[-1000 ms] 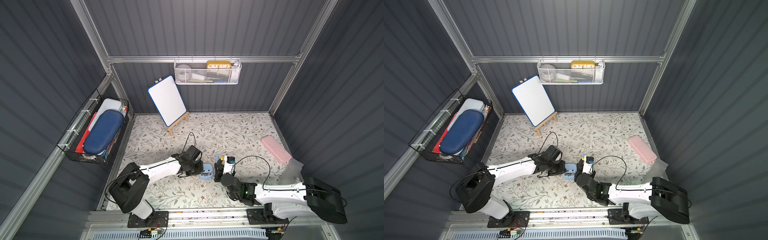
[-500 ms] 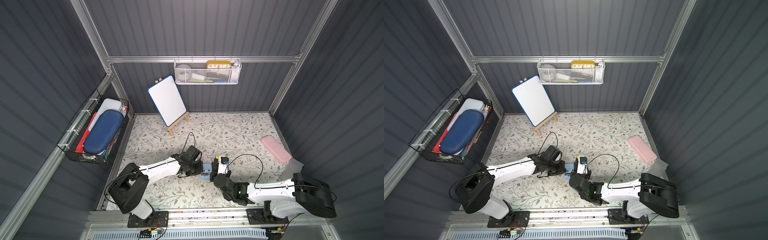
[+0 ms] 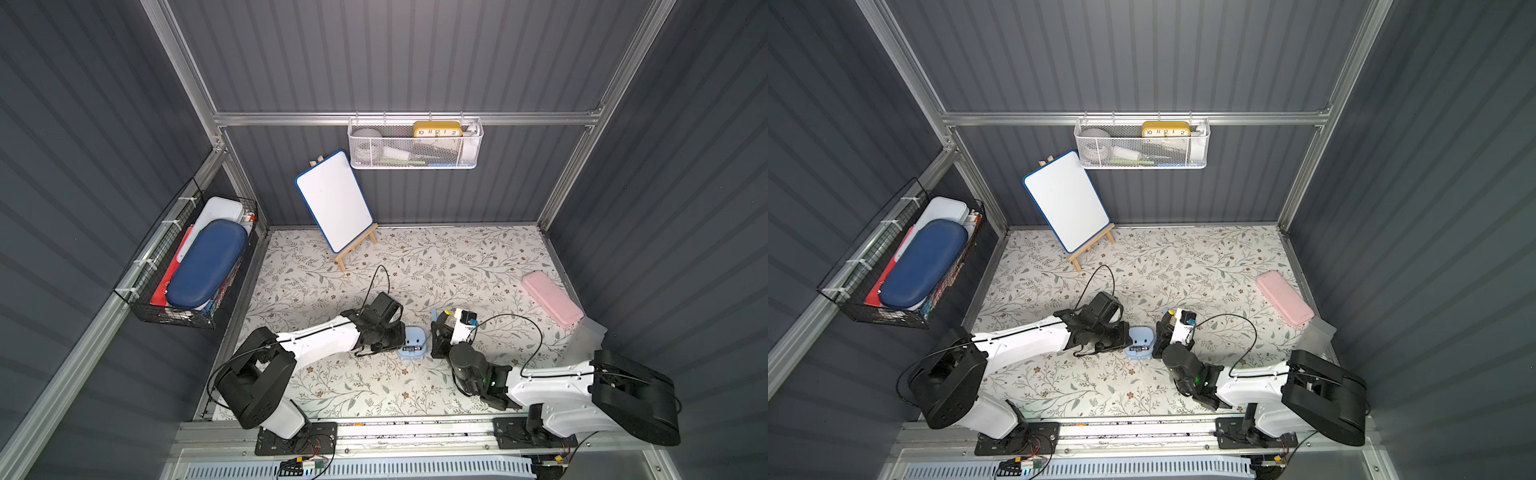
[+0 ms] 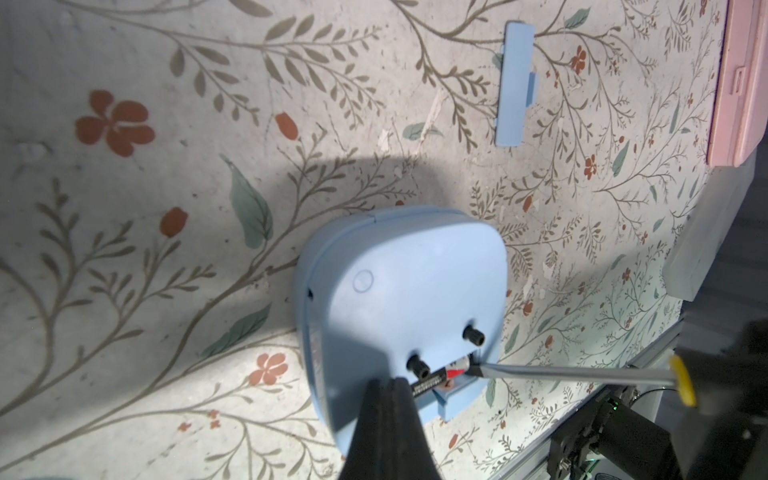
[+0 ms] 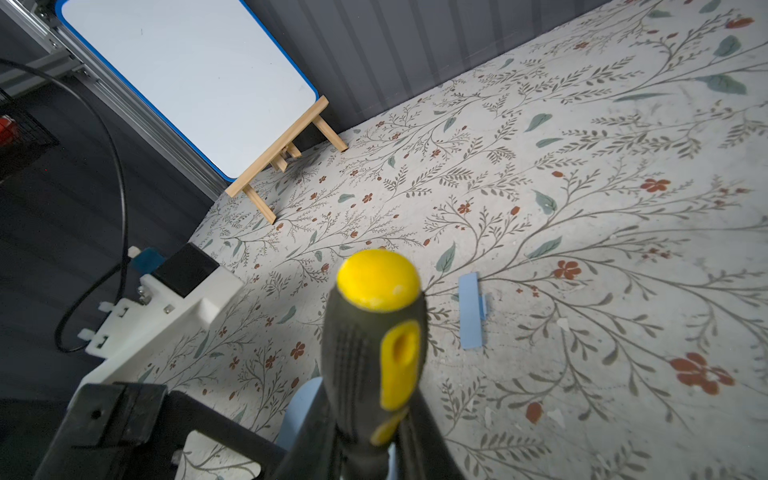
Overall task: Remove the battery from the alarm
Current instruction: Release the battery from the alarm.
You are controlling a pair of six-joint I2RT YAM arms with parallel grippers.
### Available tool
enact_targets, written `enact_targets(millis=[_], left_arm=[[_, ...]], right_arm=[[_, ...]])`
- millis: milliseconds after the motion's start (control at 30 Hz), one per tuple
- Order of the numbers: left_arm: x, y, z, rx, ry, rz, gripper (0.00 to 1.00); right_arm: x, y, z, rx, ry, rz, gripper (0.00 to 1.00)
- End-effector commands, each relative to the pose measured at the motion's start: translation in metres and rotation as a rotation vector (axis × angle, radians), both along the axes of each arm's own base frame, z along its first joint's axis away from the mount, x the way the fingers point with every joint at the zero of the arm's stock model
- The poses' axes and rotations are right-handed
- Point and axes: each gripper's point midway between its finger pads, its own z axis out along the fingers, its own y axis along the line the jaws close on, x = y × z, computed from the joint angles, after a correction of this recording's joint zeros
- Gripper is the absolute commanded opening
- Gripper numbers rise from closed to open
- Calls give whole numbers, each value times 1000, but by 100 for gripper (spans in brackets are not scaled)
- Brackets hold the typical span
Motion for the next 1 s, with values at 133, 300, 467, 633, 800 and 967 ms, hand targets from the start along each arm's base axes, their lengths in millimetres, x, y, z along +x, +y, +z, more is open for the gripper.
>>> enact_targets(millis=[133, 300, 467, 633, 800, 967], left_arm=[[-21, 25, -27, 107, 83, 13, 0], [-22, 26, -29, 109, 87, 14, 0], [-22, 26, -29, 108, 87, 14, 0], [-22, 26, -29, 105, 86, 13, 0], [-22, 26, -29, 105, 87, 14, 0], [-23, 27, -29, 104, 84, 14, 0]], right_arm=[[-12, -12, -45, -66, 119, 48, 0], [-8, -20, -47, -8, 118, 18, 0], [-7, -22, -45, 21, 119, 4, 0], [-4, -24, -42, 78, 118, -7, 0], [-2, -21, -38, 126, 123, 6, 0], [2, -22, -35, 168, 120, 3, 0]])
